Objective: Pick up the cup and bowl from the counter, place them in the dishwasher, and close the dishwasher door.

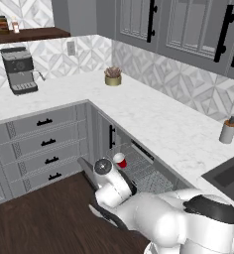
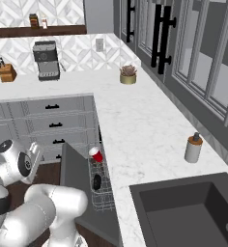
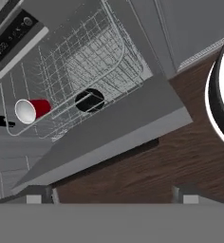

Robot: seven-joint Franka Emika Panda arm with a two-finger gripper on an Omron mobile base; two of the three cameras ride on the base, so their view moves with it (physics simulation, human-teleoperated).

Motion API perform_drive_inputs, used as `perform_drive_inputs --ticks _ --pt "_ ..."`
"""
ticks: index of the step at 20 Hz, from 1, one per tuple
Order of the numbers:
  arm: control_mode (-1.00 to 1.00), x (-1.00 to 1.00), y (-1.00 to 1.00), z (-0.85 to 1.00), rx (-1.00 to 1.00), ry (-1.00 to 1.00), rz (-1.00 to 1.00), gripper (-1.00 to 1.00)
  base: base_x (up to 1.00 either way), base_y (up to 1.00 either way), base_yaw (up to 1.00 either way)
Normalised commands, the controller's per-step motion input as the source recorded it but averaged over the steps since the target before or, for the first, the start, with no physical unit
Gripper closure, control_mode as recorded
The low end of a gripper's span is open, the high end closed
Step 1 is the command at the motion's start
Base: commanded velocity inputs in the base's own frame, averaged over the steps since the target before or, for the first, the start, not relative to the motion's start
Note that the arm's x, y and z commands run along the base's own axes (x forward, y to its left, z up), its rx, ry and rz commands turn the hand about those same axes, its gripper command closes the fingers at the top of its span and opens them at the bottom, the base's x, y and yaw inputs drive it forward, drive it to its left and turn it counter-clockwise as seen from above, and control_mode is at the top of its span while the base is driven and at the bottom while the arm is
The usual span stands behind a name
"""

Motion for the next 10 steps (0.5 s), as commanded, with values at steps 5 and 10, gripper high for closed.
perform_drive_inputs --ticks 5,10 --pt "-1.00 0.00 0.48 -0.37 -0.14 0.00 -0.12 -1.00 0.00 0.00 0.00" --pt "-1.00 0.04 0.38 -0.39 -0.15 0.00 -0.10 -1.00 0.00 0.00 0.00"
